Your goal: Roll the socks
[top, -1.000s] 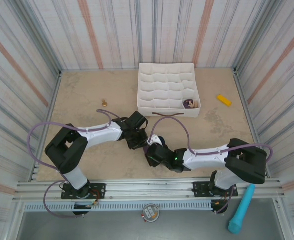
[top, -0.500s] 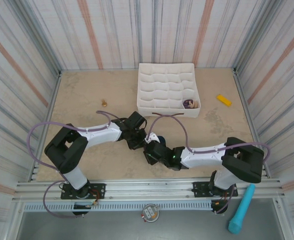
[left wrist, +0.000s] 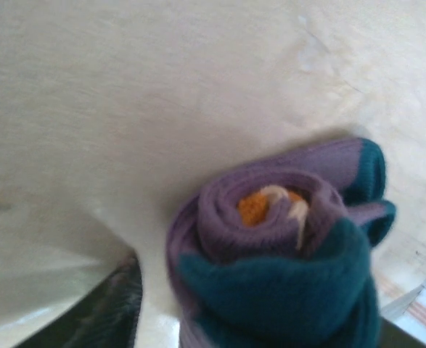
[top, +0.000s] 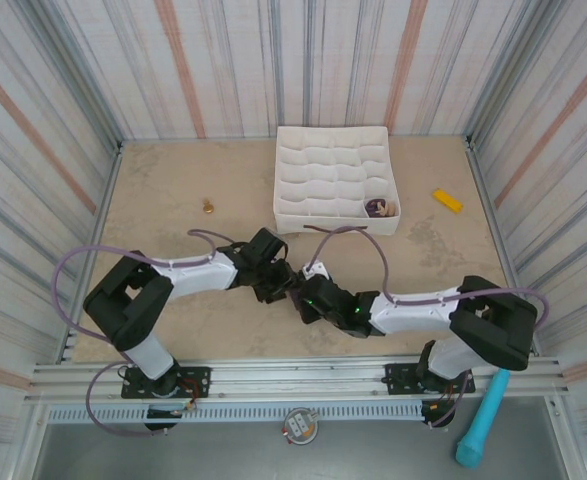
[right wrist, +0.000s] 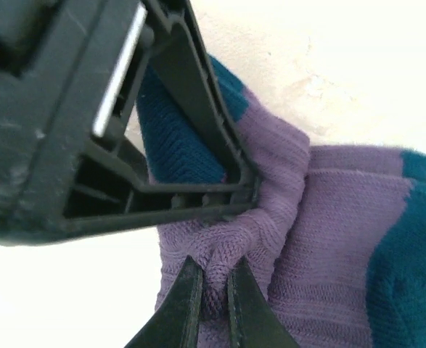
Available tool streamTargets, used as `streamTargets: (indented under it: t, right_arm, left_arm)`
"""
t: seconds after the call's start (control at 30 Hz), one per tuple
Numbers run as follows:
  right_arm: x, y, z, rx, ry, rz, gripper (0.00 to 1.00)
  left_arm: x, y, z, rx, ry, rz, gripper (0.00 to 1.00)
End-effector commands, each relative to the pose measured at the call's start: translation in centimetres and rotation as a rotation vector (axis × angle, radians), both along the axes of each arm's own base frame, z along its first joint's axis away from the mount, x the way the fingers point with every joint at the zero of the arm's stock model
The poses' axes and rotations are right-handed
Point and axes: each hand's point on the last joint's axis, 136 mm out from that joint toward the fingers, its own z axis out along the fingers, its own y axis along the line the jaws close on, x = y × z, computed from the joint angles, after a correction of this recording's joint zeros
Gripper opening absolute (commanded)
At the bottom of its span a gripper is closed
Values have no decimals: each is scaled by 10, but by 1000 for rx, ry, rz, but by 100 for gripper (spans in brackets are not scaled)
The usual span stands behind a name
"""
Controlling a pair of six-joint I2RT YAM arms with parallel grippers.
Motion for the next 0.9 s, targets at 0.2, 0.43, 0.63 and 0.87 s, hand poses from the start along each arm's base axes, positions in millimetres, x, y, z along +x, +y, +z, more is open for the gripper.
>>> streamTargets:
  t: [0.2, 0.43, 0.63, 0.87]
  right_arm:
    - [-25, -57, -46, 173, 345, -164, 0]
    - [-38, -92, -60, 208, 498, -333, 0]
    - [-54, -109, -79, 224, 607, -405, 0]
    - [-56, -116, -83, 259, 646, -447, 0]
  left_arm:
    - [20, 3, 49, -68, -244, -28, 70]
    - [13, 0, 42, -71, -246, -90, 67]
    - [4, -22, 28, -76, -191, -172, 56]
    - [-4, -54, 22, -90, -213, -281, 51]
